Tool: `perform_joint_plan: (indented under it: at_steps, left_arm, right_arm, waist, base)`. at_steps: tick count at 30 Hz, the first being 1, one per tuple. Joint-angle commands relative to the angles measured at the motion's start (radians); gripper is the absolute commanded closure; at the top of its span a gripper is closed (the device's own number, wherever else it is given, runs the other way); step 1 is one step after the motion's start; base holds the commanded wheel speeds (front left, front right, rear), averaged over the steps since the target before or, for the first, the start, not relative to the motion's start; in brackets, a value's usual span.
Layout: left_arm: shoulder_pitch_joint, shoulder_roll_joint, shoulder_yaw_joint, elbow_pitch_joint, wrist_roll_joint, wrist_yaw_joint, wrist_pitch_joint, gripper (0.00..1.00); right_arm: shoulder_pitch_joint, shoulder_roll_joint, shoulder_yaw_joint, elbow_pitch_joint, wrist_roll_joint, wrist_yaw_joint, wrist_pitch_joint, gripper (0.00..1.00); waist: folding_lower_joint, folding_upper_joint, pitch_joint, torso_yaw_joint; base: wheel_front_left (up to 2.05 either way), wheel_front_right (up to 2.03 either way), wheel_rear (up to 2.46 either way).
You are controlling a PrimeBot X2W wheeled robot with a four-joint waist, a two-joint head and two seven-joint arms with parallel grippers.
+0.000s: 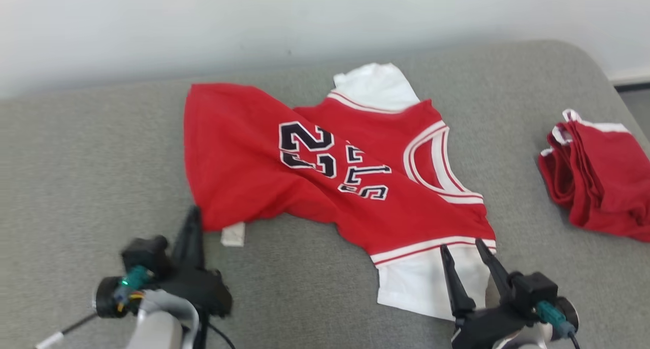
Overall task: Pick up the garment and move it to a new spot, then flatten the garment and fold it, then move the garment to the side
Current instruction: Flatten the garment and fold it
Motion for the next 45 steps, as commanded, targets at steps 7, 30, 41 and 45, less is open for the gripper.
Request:
perform_joint_plan:
  at_steps: [7,30,41,45]
  left_arm:
    - [0.148,-0.012,-0.021,-0.113,0.018,-0.014,-0.003,1.00]
    - [0.024,-0.001,-0.004,-0.019,0.018,0.022,-0.003,1.00]
    - [-0.018,0.041,0.085,0.066,0.047,0.111,-0.003,1.00]
    - [-0.007,0.049,0.120,0.060,0.059,0.129,-0.003,1.00]
  right_arm:
    - [0.056,0.017,-0.014,0.017,0.001,-0.003,0.001,0.00]
    - [-0.021,-0.005,-0.002,-0.008,0.015,-0.003,0.001,0.00]
    - [-0.035,0.007,-0.010,-0.018,0.010,-0.003,0.001,0.00]
    - [-0.035,0.006,-0.009,-0.017,0.015,-0.003,0.001,0.00]
  waist:
    - [0.0000,0.0000,-0.105,0.119]
    - [0.0000,0.0000,0.046,-0.007]
    - [0.0000,0.0000,0.052,-0.033]
    - [0.0000,0.0000,0.051,-0.027]
  base:
    - [0.00,0.00,0.00]
    - [0.00,0.00,0.00]
    - [0.00,0.00,0.00]
    - [0.00,0.00,0.00]
